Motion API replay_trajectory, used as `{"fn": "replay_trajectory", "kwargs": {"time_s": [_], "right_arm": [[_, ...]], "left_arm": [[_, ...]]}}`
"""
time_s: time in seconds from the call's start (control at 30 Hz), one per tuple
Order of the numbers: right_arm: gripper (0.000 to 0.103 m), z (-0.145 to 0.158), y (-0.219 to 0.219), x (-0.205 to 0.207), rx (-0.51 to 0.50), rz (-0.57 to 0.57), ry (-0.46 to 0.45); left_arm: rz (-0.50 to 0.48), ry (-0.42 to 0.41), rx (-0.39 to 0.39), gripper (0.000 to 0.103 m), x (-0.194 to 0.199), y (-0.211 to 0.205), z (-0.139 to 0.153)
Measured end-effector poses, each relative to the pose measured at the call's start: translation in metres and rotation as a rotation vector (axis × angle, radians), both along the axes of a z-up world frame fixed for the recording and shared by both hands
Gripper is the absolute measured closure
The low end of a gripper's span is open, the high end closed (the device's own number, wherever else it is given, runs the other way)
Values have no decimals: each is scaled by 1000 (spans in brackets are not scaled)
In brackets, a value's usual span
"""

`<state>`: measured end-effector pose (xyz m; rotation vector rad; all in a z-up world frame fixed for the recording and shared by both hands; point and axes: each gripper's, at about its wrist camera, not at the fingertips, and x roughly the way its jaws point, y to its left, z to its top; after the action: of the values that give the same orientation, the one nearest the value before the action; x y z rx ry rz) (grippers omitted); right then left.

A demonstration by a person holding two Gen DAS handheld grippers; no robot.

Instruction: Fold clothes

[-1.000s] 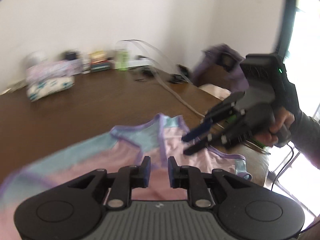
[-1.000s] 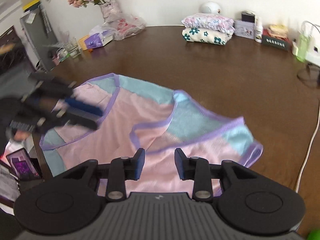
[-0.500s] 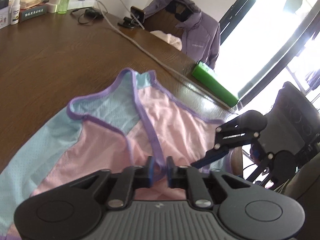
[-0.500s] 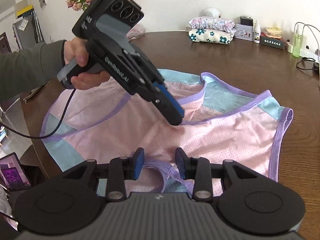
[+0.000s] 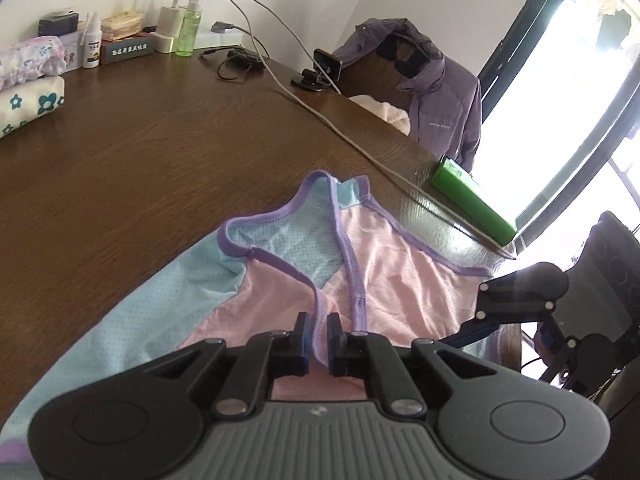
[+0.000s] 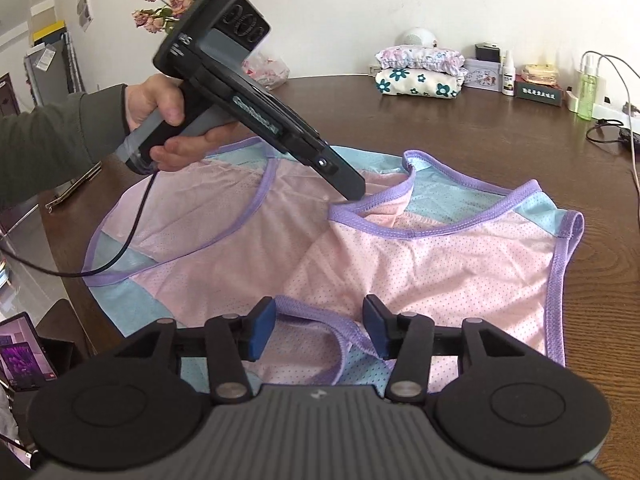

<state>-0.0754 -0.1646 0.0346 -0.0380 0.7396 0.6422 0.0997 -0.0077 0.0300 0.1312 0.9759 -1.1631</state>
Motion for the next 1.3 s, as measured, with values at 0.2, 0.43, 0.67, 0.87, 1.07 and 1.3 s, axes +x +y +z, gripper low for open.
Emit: {"fn": "replay_trajectory", "kwargs": {"time_s": [0.2,0.43,0.67,0.87,1.07,1.3], "right_arm": [[54,14,-21,-5,52,-48,-49],[82,12,-16,-33,-29,-28,-125],[98,-5,-9,-38,-71,-64,-109],[102,-1,-7,-49,-108,-13,-142],[101,1,-6,-53,-119,-8,-151],[97,-5,3,-45,-138,9,-165]], "left_arm": [[-69,-24,12,63,-18,-10,-3],[-96,-28,52,101,-21,-16,-10],[-92,-72,56,102,-27,-20,-4],[-50,-94,79,103,-23,-16,-5],[-22,-60,58,99,-18,-14,-4],[-66,-70,102,96,-21,-25,-10]]}}
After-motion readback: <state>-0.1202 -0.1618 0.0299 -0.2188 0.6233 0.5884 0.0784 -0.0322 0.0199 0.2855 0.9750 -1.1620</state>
